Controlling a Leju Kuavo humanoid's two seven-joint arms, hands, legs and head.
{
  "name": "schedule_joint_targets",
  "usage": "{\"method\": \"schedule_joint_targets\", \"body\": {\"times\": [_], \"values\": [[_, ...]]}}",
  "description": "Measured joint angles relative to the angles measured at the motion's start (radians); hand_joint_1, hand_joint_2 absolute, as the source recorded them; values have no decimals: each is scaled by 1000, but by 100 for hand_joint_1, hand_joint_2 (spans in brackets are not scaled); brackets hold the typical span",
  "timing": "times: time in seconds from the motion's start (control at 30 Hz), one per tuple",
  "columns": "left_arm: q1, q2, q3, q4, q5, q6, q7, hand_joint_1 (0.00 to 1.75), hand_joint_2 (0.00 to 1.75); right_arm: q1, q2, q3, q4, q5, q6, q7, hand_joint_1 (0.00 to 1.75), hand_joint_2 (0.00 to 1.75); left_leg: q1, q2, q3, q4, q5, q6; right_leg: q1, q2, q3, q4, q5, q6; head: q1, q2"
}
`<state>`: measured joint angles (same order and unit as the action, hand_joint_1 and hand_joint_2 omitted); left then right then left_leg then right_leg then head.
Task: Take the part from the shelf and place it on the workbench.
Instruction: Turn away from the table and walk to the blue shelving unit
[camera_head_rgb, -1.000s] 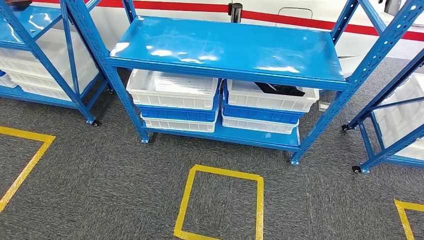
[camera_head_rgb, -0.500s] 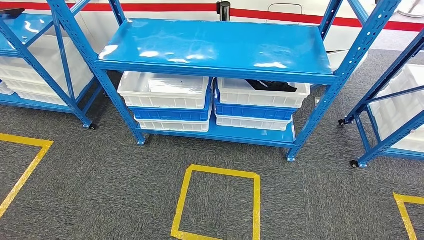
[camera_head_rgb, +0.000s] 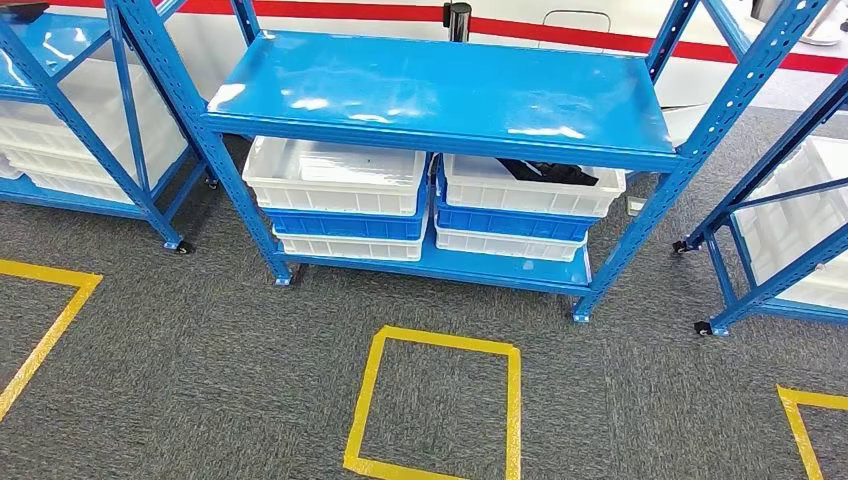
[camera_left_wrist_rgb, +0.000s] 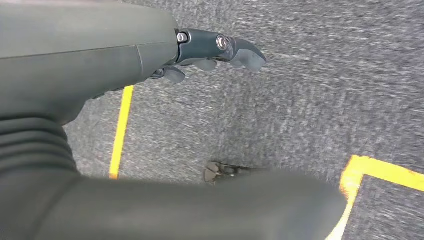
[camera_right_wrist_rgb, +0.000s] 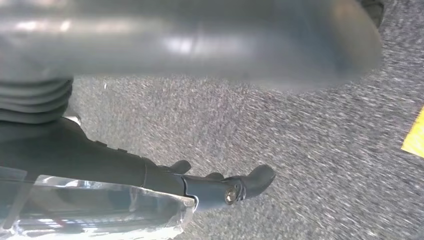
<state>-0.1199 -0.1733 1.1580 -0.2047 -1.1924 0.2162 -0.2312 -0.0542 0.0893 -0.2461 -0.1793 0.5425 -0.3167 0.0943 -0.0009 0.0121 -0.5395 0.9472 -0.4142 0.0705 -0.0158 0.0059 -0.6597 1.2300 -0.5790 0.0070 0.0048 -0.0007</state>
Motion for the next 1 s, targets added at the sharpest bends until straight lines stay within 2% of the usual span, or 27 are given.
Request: {"method": "schedule_joint_targets", "body": {"times": [0.03, 0.07, 0.13, 0.17, 0.2, 0.27, 0.33, 0.37, 0.4, 0.47, 0.5, 0.53, 0.57, 0.6, 0.67, 0.7, 0.73, 0.77, 0.83, 0.9, 1.0], "values": [[2, 1, -5, -2, 4, -4, 4, 0, 175, 5, -1, -1, 0, -5, 3, 2, 0, 175, -1, 0, -1, 1, 0, -1, -2, 0, -9, 23, -4, 7, 0, 0], [3, 2, -15, -5, 11, -9, 8, 0, 175, 11, -2, -2, 0, -12, 8, 4, 0, 175, -1, 0, -2, 3, 0, -2, -4, 0, 3, 4, 9, 17, 1, 0], [4, 4, -48, -15, 41, -18, 17, 0, 87, 26, -5, -2, 0, -31, 20, 8, 0, 175, 0, -1, -4, 13, -3, -9, -10, -5, 78, -138, 63, 36, 2, 0], [4, 6, -68, -22, 62, -22, 21, 0, 44, 33, -6, -2, 0, -41, 27, 9, 0, 131, -2, -2, -7, 21, -8, -15, -11, -7, 112, -205, 85, 38, 2, 0], [5, 10, -88, -29, 85, -25, 25, 0, 0, 39, -7, -2, 0, -52, 33, 9, 0, 87, -4, -2, -10, 29, -13, -23, -11, -9, 134, -248, 98, 34, 1, 0], [9, 18, -127, -41, 134, -34, 34, 0, 0, 50, -9, -1, 0, -73, 45, 7, 0, 0, -7, 0, -15, 38, -18, -35, -7, -7, 140, -262, 105, 20, 0, 0], [17, 26, -170, -50, 184, -42, 44, 0, 0, 60, -12, 1, -1, -95, 57, 3, 0, 0, -1, -1, -18, 47, -22, -43, -13, -6, 141, -262, 110, 9, -2, 0], [23, 30, -192, -53, 210, -46, 48, 0, 0, 63, -13, 4, -4, -106, 63, 1, 0, 0, 2, -3, -26, 68, -38, -49, -16, -5, 141, -263, 112, 3, -3, 0], [31, 34, -215, -55, 235, -50, 53, 0, 0, 65, -14, 6, -7, -117, 70, -2, 0, 0, 6, -5, -43, 109, -66, -55, -19, -5, 141, -264, 114, -2, -4, 0], [50, 39, -259, -56, 284, -58, 62, 0, 0, 67, -16, 13, -19, -139, 83, -6, 0, 0, 11, -6, -101, 242, -140, -67, -17, -6, 138, -264, 115, -9, -6, 0], [61, 41, -280, -55, 307, -63, 67, 0, 0, 67, -16, 17, -27, -149, 89, -8, 0, 0, 13, -6, -128, 304, -166, -70, -15, -6, 137, -263, 115, -9, -6, 0], [74, 43, -301, -55, 331, -67, 71, 0, 0, 66, -18, 21, -36, -160, 95, -11, 0, 0, 15, -6, -142, 336, -172, -71, -13, -6, 137, -263, 115, -9, -6, 0], [87, 45, -322, -54, 355, -70, 76, 0, 0, 66, -20, 25, -47, -170, 101, -13, 0, 0, 15, -6, -137, 328, -158, -69, -12, -5, 138, -263, 115, -9, -5, 0], [101, 48, -344, -53, 378, -74, 80, 0, 0, 64, -21, 29, -59, -180, 106, -16, 0, 0, 15, -6, -112, 280, -127, -66, -12, -4, 139, -263, 115, -8, -6, 0], [124, 56, -387, -51, 425, -83, 89, 0, 0, 59, -23, 39, -84, -201, 119, -21, 0, 0, 13, -8, -37, 136, -65, -54, -8, -1, 141, -263, 115, -7, -5, 0], [133, 59, -409, -51, 448, -87, 92, 0, 0, 55, -24, 44, -96, -211, 124, -23, 0, 0, 10, -9, -12, 84, -48, -48, -5, -1, 141, -263, 115, -5, -5, 0], [141, 63, -432, -50, 472, -90, 97, 0, 0, 53, -25, 50, -106, -222, 131, -25, 0, 0, 6, -10, 1, 57, -43, -42, -3, -1, 140, -263, 115, -2, -5, 0], [148, 65, -453, -50, 493, -94, 101, 0, 0, 52, -26, 55, -114, -231, 136, -27, 0, 0, 2, -10, 1, 52, -46, -39, -2, -2, 138, -264, 115, 2, -4, 0], [162, 72, -496, -50, 537, -101, 109, 0, 0, 54, -29, 64, -127, -250, 146, -31, 0, 87, 1, -8, 3, 42, -39, -28, 0, -4, 136, -262, 114, 12, -4, 0], [170, 78, -543, -55, 584, -109, 117, 0, 0, 65, -35, 76, -135, -271, 158, -36, 0, 175, 3, -5, 9, 24, -26, -16, 2, -5, 113, -218, 88, 14, -2, 0], [170, 87, -615, -79, 660, -122, 130, 0, 0, 94, -42, 92, -136, -306, 178, -41, 0, 175, 0, -3, 2, 17, -17, -4, -1, -5, 12, -19, -4, 1, 3, 0]]}}
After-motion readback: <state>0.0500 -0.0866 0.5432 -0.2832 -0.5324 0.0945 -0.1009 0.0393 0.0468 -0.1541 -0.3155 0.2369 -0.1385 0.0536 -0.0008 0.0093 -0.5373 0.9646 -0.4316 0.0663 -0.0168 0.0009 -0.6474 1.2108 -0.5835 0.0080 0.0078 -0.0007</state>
